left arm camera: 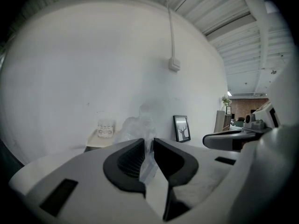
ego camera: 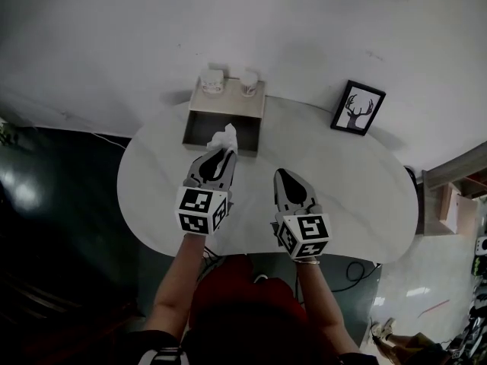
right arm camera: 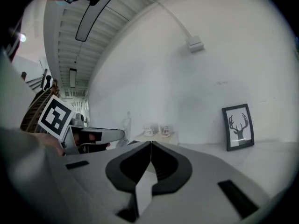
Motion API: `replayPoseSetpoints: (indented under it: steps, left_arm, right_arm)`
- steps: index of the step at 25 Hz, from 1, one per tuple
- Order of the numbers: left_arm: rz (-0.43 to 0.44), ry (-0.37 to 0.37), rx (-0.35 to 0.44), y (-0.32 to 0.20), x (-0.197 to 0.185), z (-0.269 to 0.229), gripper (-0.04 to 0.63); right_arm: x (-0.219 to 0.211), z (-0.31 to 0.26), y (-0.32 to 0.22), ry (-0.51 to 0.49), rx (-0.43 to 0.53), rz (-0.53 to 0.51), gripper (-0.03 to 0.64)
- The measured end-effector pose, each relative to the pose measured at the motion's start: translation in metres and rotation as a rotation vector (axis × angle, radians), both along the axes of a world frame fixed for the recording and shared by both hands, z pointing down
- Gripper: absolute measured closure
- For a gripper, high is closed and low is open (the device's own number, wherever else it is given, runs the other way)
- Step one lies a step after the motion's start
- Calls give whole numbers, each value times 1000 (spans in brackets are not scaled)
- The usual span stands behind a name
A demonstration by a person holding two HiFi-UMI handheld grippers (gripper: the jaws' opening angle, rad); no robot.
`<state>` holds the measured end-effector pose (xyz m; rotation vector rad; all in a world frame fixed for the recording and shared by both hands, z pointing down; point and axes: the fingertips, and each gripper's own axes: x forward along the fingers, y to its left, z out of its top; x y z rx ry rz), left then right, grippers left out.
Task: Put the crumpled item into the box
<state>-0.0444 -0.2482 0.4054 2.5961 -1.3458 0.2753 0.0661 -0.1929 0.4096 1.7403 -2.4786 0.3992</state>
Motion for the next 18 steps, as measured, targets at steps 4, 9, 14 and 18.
replayPoseSetpoints:
  steps: [4, 9, 14, 18]
  left_arm:
    - [35, -15, -8, -21, 4, 4, 518]
    - [78, -31, -10, -46, 11, 7, 518]
    - [127, -66, -24, -70, 19, 18, 518]
    - [165, -113, -52, -84, 24, 33, 517]
  right_arm:
    - [-3, 2, -18, 16, -6, 2, 601]
    - [-8, 5, -37, 31, -18, 9, 601]
    - [-9, 13, -51, 36, -39, 13, 601]
    - [-9, 18, -61, 37, -48, 17, 601]
